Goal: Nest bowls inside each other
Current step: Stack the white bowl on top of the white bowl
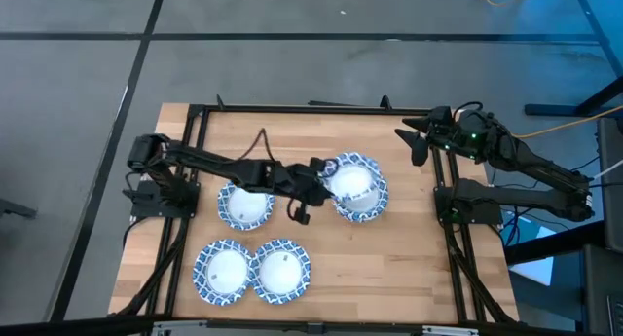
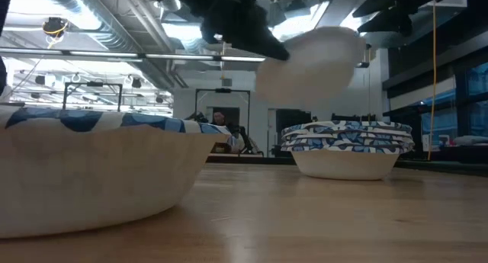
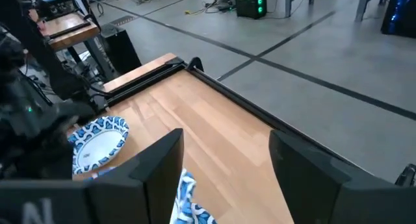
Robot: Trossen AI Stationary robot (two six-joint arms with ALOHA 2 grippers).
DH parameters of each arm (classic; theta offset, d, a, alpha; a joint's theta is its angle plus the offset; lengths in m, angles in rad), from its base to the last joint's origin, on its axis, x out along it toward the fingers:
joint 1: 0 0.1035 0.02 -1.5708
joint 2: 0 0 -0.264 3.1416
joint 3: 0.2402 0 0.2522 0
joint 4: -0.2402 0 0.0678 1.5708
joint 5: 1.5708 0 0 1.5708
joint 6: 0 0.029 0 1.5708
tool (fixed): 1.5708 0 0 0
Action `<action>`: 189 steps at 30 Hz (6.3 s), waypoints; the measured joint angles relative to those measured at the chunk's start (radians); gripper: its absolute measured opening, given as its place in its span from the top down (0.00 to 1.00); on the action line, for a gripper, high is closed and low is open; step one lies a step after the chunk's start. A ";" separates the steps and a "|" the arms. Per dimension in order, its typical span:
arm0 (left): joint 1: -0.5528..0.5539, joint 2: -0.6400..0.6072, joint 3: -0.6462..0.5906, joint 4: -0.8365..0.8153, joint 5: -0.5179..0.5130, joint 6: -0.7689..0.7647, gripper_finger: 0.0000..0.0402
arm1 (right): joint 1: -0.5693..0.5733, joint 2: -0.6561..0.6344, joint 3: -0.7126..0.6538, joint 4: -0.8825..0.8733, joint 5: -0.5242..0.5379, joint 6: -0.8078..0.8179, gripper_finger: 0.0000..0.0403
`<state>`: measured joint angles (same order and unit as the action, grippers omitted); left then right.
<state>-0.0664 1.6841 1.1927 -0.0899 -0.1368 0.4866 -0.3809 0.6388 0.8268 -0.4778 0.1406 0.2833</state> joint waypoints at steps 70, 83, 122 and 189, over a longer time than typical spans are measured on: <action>0.027 0.200 0.119 0.045 0.056 -0.266 0.65 | 0.000 0.000 0.000 -0.151 -0.002 0.042 0.43; 0.106 -0.078 -0.028 0.043 0.188 -0.360 0.64 | 0.007 -0.010 0.000 -0.204 -0.002 0.049 0.43; -0.212 -0.766 -0.682 -0.168 -0.193 -1.004 0.65 | 0.035 -0.006 0.000 -0.173 0.009 0.079 0.43; -0.448 -0.076 -0.267 -0.818 -0.190 -1.557 0.65 | 0.034 -0.006 0.000 -0.209 -0.013 -0.040 0.43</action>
<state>-0.5144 1.6082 0.9257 -0.9081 -0.3272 -1.0707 -0.3466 0.6327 0.8268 -0.6865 0.1272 0.2435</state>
